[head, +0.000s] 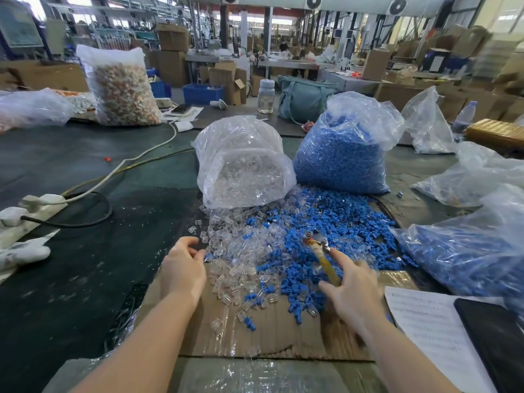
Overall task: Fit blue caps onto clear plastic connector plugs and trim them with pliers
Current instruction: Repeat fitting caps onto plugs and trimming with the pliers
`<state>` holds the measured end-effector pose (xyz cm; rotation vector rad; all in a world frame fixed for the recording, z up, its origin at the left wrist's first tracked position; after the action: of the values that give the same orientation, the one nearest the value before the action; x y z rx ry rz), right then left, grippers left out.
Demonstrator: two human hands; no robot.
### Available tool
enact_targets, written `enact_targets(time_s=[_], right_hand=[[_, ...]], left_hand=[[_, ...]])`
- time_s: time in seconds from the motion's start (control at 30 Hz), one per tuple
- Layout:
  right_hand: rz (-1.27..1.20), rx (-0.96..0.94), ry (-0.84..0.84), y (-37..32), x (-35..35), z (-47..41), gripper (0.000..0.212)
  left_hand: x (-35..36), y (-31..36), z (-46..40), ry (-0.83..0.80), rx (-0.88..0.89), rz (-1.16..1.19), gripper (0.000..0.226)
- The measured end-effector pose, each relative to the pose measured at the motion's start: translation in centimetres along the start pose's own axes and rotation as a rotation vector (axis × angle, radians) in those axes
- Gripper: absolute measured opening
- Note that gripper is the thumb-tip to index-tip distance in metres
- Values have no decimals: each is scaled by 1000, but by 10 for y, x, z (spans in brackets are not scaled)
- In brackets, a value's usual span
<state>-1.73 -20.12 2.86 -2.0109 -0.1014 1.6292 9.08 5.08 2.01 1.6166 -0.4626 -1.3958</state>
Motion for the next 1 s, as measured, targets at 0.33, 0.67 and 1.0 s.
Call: enact_targets(time_s=[0.33,0.67,1.0], right_hand=[[212,21,32,32,15,3,68],[286,-1,10,33,14,2,66],[211,-316,41,-6,17,6,40]], left_hand=[[-9,-26,-12,112,-14,-382,19],[6,-7,16,33,43,-260,20],[36,12,66,-183,187,-96,13]])
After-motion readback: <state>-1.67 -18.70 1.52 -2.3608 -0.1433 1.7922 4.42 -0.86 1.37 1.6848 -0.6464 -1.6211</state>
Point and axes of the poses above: each hand's wrist, its own z-axis away from the middle knuckle, its own x-axis out of the palm, y = z × x, the point moved 2 cm from there along -z, towards the middle knuckle, and after that the axes turned 12 degrees about -x, right-handed, at the moved point
